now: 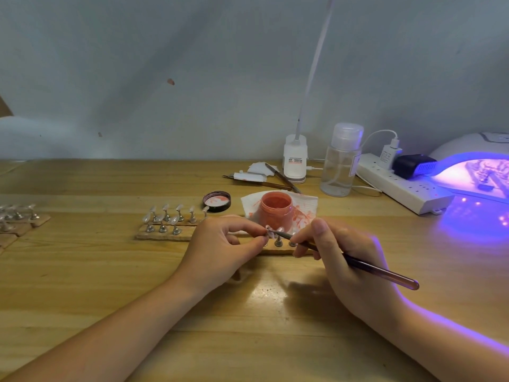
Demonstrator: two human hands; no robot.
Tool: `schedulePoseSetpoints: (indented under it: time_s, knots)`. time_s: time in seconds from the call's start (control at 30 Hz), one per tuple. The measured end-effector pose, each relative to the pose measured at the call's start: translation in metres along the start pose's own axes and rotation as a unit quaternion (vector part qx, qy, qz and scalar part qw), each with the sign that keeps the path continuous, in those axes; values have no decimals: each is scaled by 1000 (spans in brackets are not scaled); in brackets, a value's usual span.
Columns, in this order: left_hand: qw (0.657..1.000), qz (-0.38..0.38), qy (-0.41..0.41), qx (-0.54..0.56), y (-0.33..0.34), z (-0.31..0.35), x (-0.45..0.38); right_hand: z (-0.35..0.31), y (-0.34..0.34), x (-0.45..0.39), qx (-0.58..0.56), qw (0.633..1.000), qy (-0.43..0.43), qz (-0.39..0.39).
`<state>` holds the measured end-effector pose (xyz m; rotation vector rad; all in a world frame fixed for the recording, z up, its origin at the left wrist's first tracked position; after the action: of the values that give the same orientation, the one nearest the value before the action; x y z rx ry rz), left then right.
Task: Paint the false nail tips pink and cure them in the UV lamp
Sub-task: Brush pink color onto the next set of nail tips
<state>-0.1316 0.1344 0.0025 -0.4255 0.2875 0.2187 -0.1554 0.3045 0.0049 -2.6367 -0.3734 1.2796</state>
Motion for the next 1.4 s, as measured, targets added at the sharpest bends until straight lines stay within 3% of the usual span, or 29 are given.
schedulePoseSetpoints:
  time_s: [0.47,1.23,1.4]
  knots:
    - [1000,-2,6,3,1,-3,-1,-1,-2,1,-35,999,2,41]
    - [1000,-4,17,20,2,-6,-4,3,0,-1,-35,998,50,27]
    - [999,-2,16,34,2,-6,-3,2,-1,3,-78,994,68,28]
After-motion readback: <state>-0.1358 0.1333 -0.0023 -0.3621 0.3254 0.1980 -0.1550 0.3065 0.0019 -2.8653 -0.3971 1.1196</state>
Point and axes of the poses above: each hand's wrist, its own x-axis away from the middle knuckle, its own y-axis out of the palm, z = x × y, the point moved 4 cm from there along -x, towards the middle knuckle, and after that the axes turned 2 degrees about z, right-handed, at the moved point
